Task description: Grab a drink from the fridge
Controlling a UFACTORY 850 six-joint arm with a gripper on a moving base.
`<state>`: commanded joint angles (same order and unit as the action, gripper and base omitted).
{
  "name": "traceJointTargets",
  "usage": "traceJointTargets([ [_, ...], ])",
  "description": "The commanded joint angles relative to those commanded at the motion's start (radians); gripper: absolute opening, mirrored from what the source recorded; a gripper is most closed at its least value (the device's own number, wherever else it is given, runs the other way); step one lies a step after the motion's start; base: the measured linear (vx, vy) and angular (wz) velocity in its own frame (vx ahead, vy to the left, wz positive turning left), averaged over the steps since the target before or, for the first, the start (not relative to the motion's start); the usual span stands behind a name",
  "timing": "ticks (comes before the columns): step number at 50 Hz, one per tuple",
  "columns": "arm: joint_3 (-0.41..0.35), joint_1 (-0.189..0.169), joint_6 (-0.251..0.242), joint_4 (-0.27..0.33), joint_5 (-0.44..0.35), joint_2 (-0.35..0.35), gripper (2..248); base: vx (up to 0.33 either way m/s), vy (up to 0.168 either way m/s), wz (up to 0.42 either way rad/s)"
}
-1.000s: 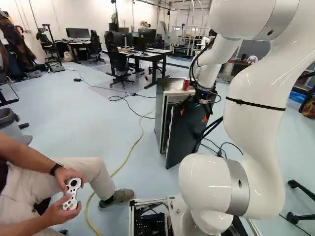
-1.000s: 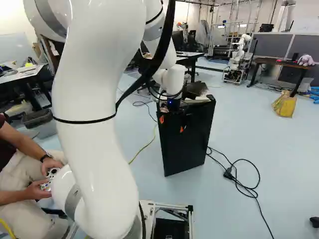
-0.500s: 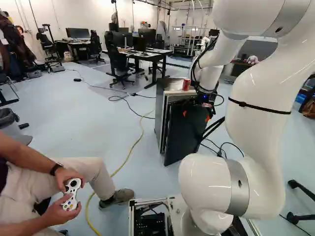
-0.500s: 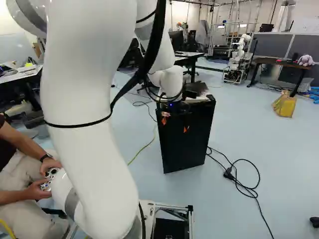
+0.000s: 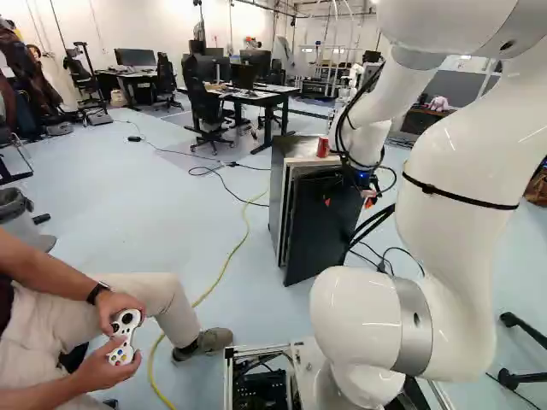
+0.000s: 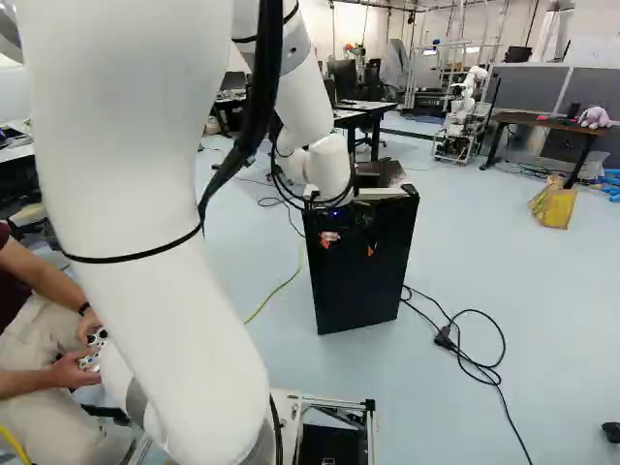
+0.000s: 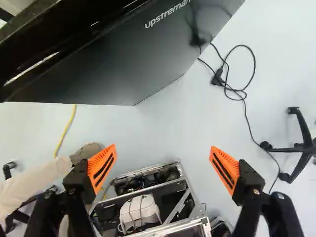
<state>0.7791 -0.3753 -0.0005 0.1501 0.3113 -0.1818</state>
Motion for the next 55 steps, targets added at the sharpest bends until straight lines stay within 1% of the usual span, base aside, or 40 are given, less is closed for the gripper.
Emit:
traceJointTargets([
  [37,-0.122,-0.052,0.0,0.297,-0.344,-0.004,247,0.0,0.0,0.0],
  [55,-0.116,-0.056,0.0,0.43,-0.518,-0.058,247,0.0,0.0,0.0],
])
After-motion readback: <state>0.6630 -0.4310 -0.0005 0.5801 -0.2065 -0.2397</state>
